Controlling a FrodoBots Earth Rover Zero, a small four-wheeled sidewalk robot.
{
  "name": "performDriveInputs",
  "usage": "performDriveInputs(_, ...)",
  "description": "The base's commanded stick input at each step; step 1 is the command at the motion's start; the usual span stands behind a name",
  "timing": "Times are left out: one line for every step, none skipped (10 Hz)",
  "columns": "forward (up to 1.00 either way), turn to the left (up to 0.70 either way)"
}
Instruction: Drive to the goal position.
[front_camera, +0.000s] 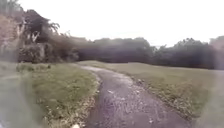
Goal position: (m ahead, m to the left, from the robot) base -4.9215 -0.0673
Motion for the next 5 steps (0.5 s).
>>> performDriveInputs(0.85, 0.0)
performDriveInputs(0.85, 0.0)
performDriveInputs(0.85, -0.25)
performDriveInputs(0.85, -0.32)
performDriveInputs(0.85, -0.33)
